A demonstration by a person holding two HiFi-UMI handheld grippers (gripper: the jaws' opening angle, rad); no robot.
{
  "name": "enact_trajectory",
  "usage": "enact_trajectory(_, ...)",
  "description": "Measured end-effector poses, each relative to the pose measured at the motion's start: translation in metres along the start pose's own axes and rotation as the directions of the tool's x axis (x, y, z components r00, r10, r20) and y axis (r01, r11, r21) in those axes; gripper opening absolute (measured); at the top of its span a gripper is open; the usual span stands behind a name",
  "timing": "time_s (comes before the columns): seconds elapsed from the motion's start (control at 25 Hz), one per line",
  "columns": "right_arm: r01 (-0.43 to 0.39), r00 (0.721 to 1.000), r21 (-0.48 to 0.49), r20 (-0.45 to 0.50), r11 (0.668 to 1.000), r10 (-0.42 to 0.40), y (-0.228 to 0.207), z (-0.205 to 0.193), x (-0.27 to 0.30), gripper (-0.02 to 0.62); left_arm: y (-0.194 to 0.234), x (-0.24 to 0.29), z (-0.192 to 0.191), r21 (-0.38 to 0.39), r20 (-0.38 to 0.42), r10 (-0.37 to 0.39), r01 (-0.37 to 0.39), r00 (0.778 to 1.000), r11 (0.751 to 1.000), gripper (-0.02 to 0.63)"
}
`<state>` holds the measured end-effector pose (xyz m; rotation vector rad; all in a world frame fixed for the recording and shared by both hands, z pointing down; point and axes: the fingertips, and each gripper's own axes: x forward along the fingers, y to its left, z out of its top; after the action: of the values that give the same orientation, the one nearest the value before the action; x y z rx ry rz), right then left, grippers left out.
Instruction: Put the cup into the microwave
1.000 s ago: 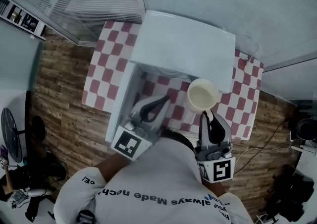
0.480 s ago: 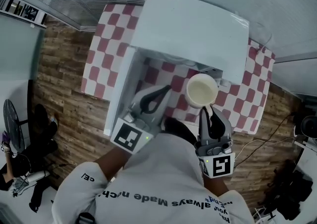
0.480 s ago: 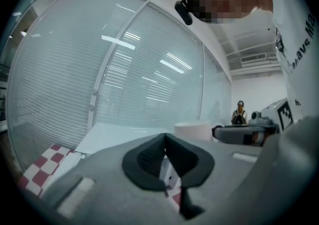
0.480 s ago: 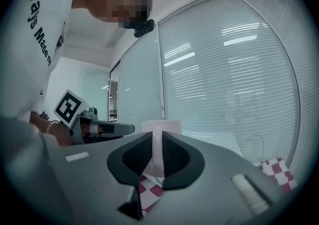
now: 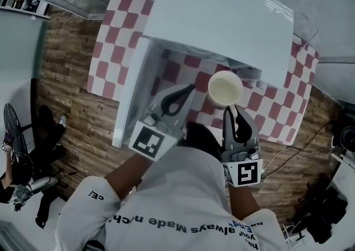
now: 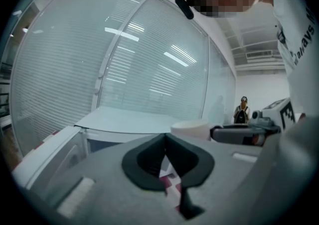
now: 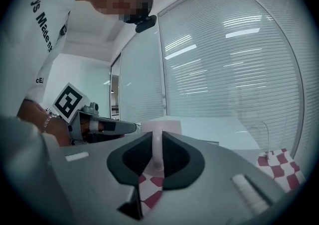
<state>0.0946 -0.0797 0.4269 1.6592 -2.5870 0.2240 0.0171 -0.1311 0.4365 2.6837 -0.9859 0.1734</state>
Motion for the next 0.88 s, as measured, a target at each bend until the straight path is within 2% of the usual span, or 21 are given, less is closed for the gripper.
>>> enact_trajectory(0.16, -0.021, 0.999, -0.016, -0.039, 1.0, 0.021, -0.004, -0.031, 0.007, 0.037, 0.009, 0.011, -0.018, -0.013, -0.004, 0.016, -0.016, 1.0, 1.0, 0.0)
enact_trajectory(0.48, -0.039, 0.998, -0.016, -0.049, 0.999, 0.038, -0.014, -0.08, 0.038, 0.037, 0.038, 0.032, -0.053, -0.023, -0.018, 0.048, -0.048, 0.999, 0.999, 0.0)
enact_trajectory(0.6, -0.054, 0.997, -0.023, -0.05, 0.998, 0.053, -0.019, -0.093, 0.051, 0.037, 0.044, 0.04, -0.066, -0.024, -0.023, 0.048, -0.049, 0.999, 0.999, 0.0)
enact_trajectory(0.88, -0.034, 0.999, -0.015, -0.036, 0.999, 0.033, -0.031, -0.113, 0.078, 0.037, 0.065, 0.058, -0.083, -0.019, -0.021, 0.07, -0.07, 0.997, 0.997, 0.0)
